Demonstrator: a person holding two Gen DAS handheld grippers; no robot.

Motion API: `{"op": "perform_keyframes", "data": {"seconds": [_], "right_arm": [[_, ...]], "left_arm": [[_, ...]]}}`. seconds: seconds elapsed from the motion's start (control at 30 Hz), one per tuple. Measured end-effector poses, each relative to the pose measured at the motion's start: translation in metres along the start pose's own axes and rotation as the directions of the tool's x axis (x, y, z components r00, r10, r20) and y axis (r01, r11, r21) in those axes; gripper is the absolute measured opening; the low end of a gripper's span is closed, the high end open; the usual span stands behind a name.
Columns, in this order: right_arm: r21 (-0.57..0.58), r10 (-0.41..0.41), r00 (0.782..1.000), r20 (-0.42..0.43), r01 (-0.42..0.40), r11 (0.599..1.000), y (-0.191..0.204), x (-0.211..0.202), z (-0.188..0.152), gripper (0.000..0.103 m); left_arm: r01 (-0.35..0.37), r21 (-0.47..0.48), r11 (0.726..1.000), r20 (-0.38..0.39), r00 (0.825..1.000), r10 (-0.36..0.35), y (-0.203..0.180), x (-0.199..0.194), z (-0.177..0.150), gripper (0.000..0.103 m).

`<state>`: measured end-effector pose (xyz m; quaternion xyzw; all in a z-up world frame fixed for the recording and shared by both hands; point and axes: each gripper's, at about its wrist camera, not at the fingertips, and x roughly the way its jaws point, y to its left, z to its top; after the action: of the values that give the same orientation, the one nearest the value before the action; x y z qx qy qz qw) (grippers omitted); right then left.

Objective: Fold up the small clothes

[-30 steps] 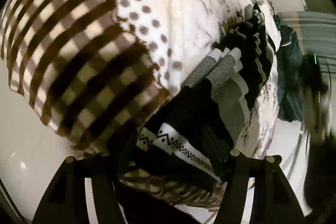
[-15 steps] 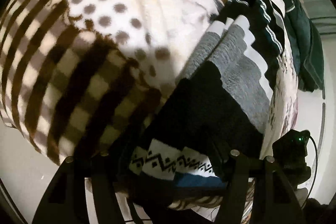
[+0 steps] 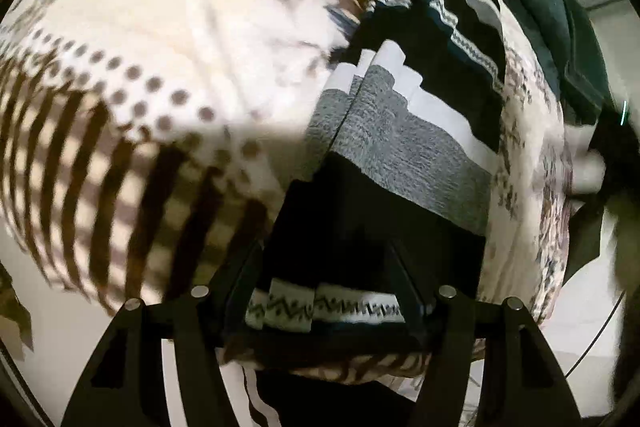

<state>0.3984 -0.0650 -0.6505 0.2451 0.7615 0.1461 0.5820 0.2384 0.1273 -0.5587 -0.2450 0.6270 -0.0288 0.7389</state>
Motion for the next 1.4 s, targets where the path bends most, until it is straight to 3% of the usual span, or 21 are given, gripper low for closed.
{"op": "perform_keyframes", "data": {"seconds": [0.1, 0.13, 0.17, 0.2, 0.37, 0.4, 0.43, 0.5, 0.67, 0.83, 0.9, 0.97, 1.0, 1.03, 1.1, 1.17, 1.3, 1.4], "right_arm": [[-0.053, 0.006, 0.995, 0.097, -0.001, 0.999, 0.057, -0.026, 0.075, 0.058], [-0.072, -0.005, 0.992, 0.127, 0.015, 0.997, 0.077, -0.029, 0.101, 0.058], [-0.098, -0.020, 0.987, 0.158, 0.035, 0.995, 0.100, -0.030, 0.129, 0.058], [-0.118, -0.034, 0.984, 0.176, 0.055, 0.991, 0.118, -0.036, 0.163, 0.058], [-0.174, -0.139, 0.972, 0.187, 0.172, 0.970, 0.205, -0.005, 0.295, 0.058], [-0.183, -0.168, 0.970, 0.177, 0.200, 0.962, 0.215, 0.006, 0.314, 0.048], [-0.188, -0.208, 0.964, 0.166, 0.238, 0.953, 0.225, 0.017, 0.328, 0.006], [-0.179, -0.277, 0.943, 0.185, 0.310, 0.934, 0.238, 0.031, 0.329, 0.006], [-0.116, -0.271, 0.921, 0.279, 0.312, 0.943, 0.253, 0.002, 0.328, 0.006], [-0.111, -0.349, 0.906, 0.238, 0.383, 0.917, 0.264, 0.042, 0.346, 0.006], [-0.103, -0.359, 0.910, 0.206, 0.385, 0.917, 0.263, 0.062, 0.353, 0.007], [-0.086, -0.320, 0.932, 0.171, 0.337, 0.937, 0.255, 0.062, 0.356, 0.013], [-0.088, -0.275, 0.949, 0.157, 0.290, 0.953, 0.251, 0.055, 0.353, 0.026], [-0.102, -0.208, 0.969, 0.135, 0.222, 0.970, 0.247, 0.046, 0.348, 0.048], [-0.119, -0.073, 0.992, 0.107, 0.085, 0.989, 0.234, 0.020, 0.327, 0.059], [-0.147, 0.001, 0.993, 0.117, 0.016, 0.989, 0.216, -0.010, 0.293, 0.059], [-0.141, -0.013, 0.985, 0.172, 0.038, 0.989, 0.153, -0.049, 0.218, 0.059], [-0.057, -0.063, 0.980, 0.190, 0.076, 0.996, 0.092, -0.050, 0.167, 0.059]], "left_arm": [[-0.005, 0.020, 1.000, -0.002, 1.000, 0.005, 0.001, 0.009, 0.005, 0.059], [-0.004, 0.030, 1.000, 0.007, 1.000, 0.004, 0.000, 0.009, 0.005, 0.048], [-0.024, 0.048, 0.999, 0.020, 1.000, 0.023, 0.000, 0.009, 0.005, 0.017], [-0.033, 0.062, 0.998, 0.015, 0.999, 0.032, 0.001, 0.010, 0.006, 0.008], [0.021, 0.071, 0.997, 0.027, 0.999, -0.023, 0.015, 0.007, 0.003, 0.005], [0.033, 0.068, 0.997, 0.027, 0.999, -0.035, 0.017, 0.005, 0.002, 0.004], [0.051, 0.061, 0.997, 0.027, 0.998, -0.053, 0.021, 0.003, 0.001, 0.004], [0.073, 0.048, 0.996, 0.035, 0.997, -0.074, 0.025, -0.002, -0.001, 0.004], [0.113, 0.002, 0.994, 0.052, 0.992, -0.113, 0.034, -0.007, -0.004, 0.003], [0.122, -0.063, 0.991, 0.020, 0.992, -0.121, 0.049, 0.003, -0.001, 0.002], [0.119, -0.100, 0.988, -0.018, 0.992, -0.121, 0.057, 0.003, 0.001, 0.006], [0.078, -0.159, 0.984, -0.080, 0.993, -0.092, 0.067, -0.002, 0.005, 0.012], [0.044, -0.180, 0.983, -0.107, 0.992, -0.064, 0.071, -0.007, 0.009, 0.017], [0.029, -0.198, 0.980, -0.117, 0.992, -0.053, 0.076, -0.013, 0.014, 0.027], [0.052, -0.219, 0.974, -0.071, 0.995, -0.070, 0.080, -0.031, 0.028, 0.040], [0.057, -0.201, 0.978, -0.017, 0.998, -0.062, 0.073, -0.044, 0.052, 0.055], [0.105, -0.100, 0.989, 0.067, 0.993, -0.098, 0.031, -0.039, 0.114, 0.057], [0.146, -0.021, 0.989, 0.057, 0.988, -0.145, -0.004, -0.005, 0.155, 0.057]]}}
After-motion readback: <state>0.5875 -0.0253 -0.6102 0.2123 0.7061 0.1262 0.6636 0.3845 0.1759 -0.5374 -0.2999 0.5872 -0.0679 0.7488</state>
